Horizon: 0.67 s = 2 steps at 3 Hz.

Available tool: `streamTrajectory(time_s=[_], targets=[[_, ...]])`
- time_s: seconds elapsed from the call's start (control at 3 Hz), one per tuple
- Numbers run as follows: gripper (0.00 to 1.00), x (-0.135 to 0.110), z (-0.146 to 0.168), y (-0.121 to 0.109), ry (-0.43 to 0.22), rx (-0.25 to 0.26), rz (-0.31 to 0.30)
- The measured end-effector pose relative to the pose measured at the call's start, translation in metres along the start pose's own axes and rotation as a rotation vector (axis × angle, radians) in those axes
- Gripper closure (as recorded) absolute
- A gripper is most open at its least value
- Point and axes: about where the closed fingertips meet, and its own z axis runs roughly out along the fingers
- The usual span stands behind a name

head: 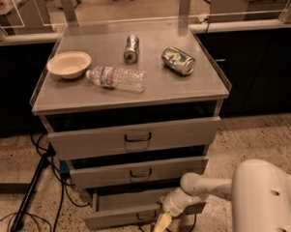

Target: Open bottom drawer

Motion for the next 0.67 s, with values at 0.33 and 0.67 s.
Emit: streamTrajectory(time_s=[0.33, 0.67], targets=[[0.0, 0.019, -0.037, 0.05, -0.043, -0.048, 0.02], [0.0, 0.035, -0.059, 0.076, -0.062, -0.058, 0.05]])
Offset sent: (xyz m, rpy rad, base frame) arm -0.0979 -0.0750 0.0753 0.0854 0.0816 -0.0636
